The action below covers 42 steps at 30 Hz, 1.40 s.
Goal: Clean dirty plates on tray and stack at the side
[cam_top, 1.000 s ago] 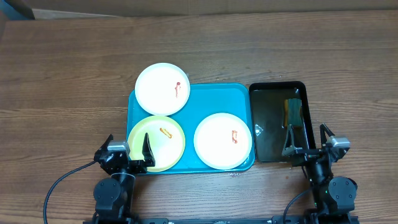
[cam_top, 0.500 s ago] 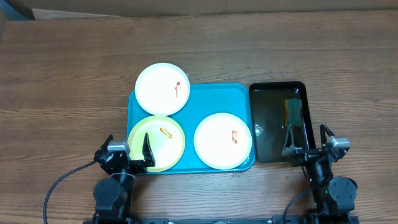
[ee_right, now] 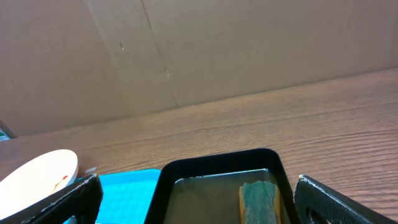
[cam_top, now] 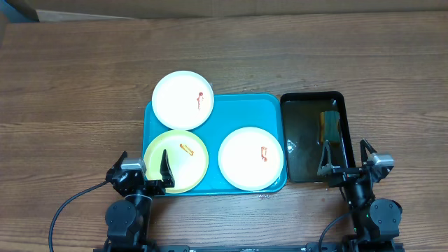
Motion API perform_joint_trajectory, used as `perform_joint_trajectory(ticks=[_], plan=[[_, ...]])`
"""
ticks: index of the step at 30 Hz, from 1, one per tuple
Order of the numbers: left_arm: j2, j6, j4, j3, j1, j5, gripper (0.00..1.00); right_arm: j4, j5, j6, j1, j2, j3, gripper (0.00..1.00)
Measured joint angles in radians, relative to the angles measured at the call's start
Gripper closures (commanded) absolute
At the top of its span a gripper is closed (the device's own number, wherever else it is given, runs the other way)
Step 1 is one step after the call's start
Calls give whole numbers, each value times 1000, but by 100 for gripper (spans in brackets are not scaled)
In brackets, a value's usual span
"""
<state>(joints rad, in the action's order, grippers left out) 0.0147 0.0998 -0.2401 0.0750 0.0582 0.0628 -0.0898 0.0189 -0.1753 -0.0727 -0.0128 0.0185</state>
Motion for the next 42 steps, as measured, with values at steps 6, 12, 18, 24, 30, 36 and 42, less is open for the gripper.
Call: perform_joint_trajectory(ticks=[6,12,18,24,30,36,42], plan=[[0,-40,23,-1,0,51,0,0,0,0,0,0,0,0],[0,-72,12,-2,0,136,0,0,0,0,0,0,0,0],[0,-74,11,-2,0,84,0,0,0,0,0,0,0,0],[0,-58,77,-2,0,-103,0,-2,29,-52,0,0,0,0],[9,58,-31,71,0,-236,0,-167,72,-90,0,-5,83,0],[202,85,-221,444,0,-310,0,-266,82,-99,0,-109,423,0],[647,36,-665,982,0,-397,0,-584,166,-68,0,-491,837,0]])
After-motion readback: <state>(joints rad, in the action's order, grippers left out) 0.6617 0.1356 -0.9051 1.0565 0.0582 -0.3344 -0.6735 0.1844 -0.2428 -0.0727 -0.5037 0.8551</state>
